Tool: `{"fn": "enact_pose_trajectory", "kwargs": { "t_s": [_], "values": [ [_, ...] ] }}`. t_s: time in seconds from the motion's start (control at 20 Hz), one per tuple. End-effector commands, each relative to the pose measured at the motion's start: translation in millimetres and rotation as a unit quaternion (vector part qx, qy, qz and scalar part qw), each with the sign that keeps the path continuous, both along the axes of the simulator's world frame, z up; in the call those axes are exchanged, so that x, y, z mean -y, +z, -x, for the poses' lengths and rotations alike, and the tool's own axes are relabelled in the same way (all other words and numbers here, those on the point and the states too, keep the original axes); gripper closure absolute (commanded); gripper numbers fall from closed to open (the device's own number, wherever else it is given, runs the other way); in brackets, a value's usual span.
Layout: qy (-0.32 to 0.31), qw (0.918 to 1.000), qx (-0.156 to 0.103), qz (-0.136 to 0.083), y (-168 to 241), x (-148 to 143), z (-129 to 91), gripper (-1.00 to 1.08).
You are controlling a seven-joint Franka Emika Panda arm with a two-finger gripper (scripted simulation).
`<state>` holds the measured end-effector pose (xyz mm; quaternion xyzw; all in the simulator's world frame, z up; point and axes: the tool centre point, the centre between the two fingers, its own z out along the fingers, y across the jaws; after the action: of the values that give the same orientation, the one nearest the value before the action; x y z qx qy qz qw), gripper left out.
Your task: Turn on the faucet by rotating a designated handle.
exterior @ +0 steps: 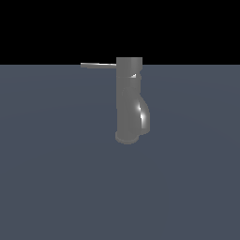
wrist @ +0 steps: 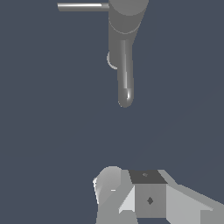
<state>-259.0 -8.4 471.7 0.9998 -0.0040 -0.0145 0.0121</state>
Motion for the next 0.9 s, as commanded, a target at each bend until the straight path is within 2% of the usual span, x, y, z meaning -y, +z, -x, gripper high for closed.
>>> {"fn": "enact_pose_trajectory", "kwargs": {
  "t_s": [0.0,0.45,0.85],
  "values": [
    [0.000,1.0000,0.000,0.000,0,0,0,1.08],
    [0.005,0.9997,0.017,-0.017,7,-9,-11,1.08],
    [-0.005,0.9996,0.016,-0.020,7,-10,-16,1.08]
  ]
}}
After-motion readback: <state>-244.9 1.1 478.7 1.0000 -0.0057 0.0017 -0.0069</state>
